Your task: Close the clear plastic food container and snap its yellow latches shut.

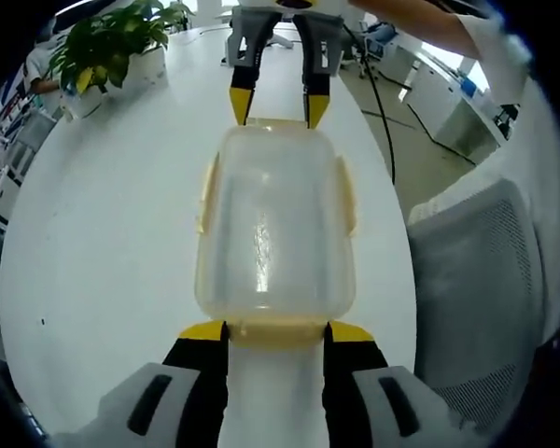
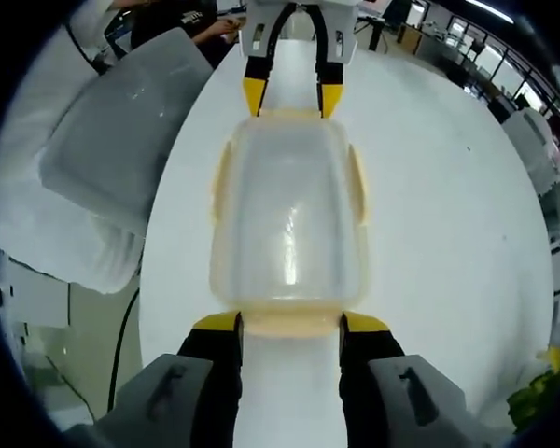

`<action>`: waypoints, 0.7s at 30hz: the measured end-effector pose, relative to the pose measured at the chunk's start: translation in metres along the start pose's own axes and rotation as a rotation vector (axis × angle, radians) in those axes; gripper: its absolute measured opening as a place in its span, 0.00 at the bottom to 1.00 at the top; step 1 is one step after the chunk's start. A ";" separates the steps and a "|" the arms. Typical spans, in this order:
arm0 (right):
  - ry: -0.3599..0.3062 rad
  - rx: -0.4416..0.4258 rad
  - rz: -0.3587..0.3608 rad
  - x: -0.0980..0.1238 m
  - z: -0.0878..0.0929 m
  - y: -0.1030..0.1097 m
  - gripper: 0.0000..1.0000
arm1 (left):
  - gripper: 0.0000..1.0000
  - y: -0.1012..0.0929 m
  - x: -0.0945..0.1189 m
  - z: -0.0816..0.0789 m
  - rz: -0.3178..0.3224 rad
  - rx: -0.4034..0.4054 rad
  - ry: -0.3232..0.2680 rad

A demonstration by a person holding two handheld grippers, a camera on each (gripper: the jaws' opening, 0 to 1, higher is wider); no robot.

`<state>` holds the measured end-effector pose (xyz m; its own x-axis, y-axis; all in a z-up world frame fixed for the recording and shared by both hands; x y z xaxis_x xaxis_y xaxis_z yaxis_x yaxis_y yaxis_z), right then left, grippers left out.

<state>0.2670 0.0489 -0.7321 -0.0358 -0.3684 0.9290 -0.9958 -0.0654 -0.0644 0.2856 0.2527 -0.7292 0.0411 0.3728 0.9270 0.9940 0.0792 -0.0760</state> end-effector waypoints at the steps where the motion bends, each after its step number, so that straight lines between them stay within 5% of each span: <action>1: -0.001 0.003 0.000 0.000 0.000 0.000 0.37 | 0.33 0.000 0.000 0.000 0.000 -0.001 0.000; 17: -0.021 -0.064 0.010 0.001 0.004 -0.001 0.42 | 0.34 0.001 -0.001 0.002 0.000 -0.042 0.005; 21: -0.016 -0.074 -0.002 0.001 0.006 0.002 0.43 | 0.42 0.003 0.000 0.007 0.008 0.000 0.002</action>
<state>0.2657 0.0430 -0.7328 -0.0334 -0.3834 0.9230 -0.9994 0.0026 -0.0350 0.2877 0.2593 -0.7322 0.0489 0.3717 0.9271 0.9936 0.0765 -0.0831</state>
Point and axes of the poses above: the point that each gripper's makers call its tool centre point, and the gripper's own axes: x roughly backward along the fingers, y roughly to its left, z roughly out of its underside, the point moved 6 cm from there along x, roughly backward along the fingers, and after that the axes turned 7 degrees about x, right-handed, at the moved point
